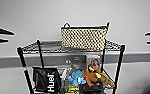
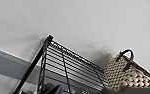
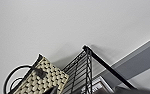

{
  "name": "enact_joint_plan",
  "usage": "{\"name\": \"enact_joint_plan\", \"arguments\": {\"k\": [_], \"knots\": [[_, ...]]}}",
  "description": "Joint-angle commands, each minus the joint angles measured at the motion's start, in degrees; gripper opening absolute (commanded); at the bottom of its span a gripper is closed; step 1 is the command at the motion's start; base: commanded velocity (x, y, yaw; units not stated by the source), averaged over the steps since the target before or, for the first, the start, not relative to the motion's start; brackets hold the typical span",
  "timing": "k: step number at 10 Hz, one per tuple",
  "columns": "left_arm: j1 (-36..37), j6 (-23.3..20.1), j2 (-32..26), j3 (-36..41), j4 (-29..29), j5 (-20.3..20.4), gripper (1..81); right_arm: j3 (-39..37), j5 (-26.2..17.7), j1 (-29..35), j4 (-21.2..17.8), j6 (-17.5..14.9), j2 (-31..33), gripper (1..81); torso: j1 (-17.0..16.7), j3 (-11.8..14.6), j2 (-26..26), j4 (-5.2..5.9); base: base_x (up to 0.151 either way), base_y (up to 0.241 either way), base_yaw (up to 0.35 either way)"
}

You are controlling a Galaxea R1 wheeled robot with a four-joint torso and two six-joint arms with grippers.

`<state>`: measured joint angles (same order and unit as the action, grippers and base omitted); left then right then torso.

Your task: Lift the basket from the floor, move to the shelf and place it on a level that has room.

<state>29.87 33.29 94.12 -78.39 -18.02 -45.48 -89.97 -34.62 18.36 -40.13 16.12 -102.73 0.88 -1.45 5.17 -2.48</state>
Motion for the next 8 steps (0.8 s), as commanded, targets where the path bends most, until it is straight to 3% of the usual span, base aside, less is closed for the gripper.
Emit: {"name": "enact_joint_plan", "arguments": {"k": [1, 5, 8], "knots": [[-1.85, -2.62, -3.76, 1.48, 2.99, -0.4, 81.1, 1.82, -2.47, 0.16, 2.87, 0.06, 1.53, 81.1, 0.0, 0.0, -0.02, 0.0, 0.0, 0.0, 0.0], [-13.48, -3.67, -6.66, 1.39, 2.99, 0.91, 81.1, 1.47, -1.5, -13.57, 5.68, -0.47, 2.67, 81.1, -0.05, 0.02, 0.02, 0.0, 0.0, 0.0, 0.0], [-21.9, -4.9, -7.71, 1.13, 3.08, 4.79, 81.1, -1.85, -0.62, -23.48, 5.68, -0.65, 1.54, 81.1, -0.05, 0.02, 0.02, 0.0, 0.0, 0.0, 0.0]]}}
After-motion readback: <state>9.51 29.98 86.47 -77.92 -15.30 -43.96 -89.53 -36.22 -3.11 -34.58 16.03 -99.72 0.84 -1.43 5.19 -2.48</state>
